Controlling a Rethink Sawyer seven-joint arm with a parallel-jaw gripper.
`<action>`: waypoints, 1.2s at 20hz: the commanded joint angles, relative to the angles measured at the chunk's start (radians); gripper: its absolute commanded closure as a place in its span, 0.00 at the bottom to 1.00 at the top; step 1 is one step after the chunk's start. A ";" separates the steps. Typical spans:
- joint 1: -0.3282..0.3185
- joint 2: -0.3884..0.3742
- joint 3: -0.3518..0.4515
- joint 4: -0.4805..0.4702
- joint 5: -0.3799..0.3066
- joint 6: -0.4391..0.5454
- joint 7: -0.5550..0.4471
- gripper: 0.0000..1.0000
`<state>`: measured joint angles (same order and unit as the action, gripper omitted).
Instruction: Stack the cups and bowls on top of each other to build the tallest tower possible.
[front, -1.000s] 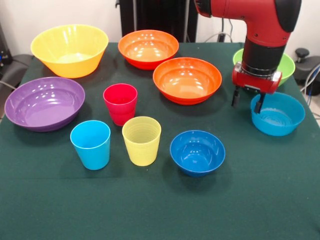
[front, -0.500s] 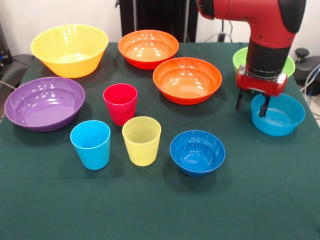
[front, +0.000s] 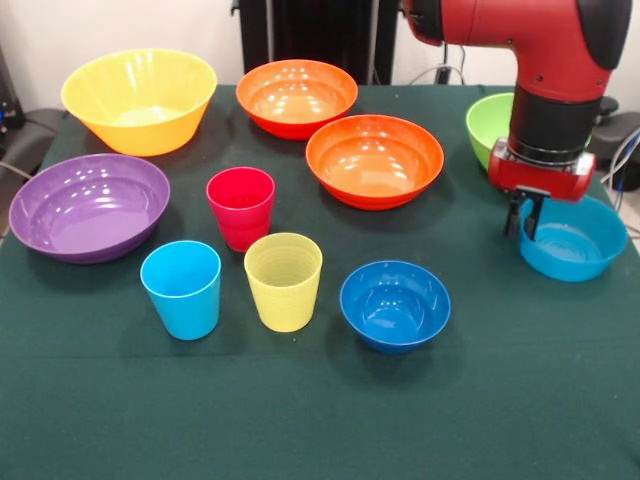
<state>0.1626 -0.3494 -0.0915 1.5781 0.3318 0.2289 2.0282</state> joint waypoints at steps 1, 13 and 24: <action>0.016 0.057 0.080 -0.053 -0.028 0.095 0.080 1.00; -0.035 0.035 0.134 -0.030 -0.022 0.075 0.069 1.00; -0.181 -0.120 0.174 0.013 -0.050 0.037 0.033 1.00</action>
<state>0.0478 -0.4164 -0.0263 1.5713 0.3314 0.2299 2.0282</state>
